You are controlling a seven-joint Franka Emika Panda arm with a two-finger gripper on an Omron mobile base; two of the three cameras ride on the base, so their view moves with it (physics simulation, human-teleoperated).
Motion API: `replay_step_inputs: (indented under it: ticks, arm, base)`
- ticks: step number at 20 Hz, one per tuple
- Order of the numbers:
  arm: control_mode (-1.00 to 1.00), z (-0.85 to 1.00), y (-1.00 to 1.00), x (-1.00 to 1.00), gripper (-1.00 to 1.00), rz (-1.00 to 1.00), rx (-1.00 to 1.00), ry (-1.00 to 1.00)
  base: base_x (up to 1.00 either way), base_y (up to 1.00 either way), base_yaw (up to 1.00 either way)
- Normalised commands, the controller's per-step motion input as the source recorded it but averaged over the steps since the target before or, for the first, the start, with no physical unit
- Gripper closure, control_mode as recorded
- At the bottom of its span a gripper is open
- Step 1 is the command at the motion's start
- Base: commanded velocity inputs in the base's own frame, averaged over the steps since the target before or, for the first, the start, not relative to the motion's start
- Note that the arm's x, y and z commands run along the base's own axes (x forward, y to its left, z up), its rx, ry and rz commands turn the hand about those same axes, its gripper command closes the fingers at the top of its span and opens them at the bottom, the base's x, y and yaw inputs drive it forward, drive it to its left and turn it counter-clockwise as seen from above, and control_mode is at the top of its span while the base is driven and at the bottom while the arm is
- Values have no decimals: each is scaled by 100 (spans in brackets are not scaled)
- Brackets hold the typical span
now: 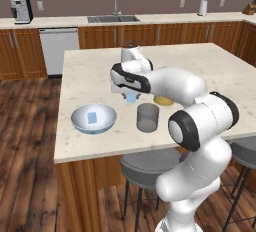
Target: There are two ice cubes in the ice bowl. Place both ice cubes in the glass cup.
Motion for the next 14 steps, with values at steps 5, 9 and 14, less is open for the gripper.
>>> replay_step_inputs:
  ticks: [5,9,14]
  arm:
    - [-100,0,-81,0,100,0,7,4]
    - [-100,0,-81,0,100,0,10,9]
    - [-100,-3,-9,1,100,0,0,1]
  base:
    - [0,0,0]
    - [0,0,0]
    - [0,0,0]
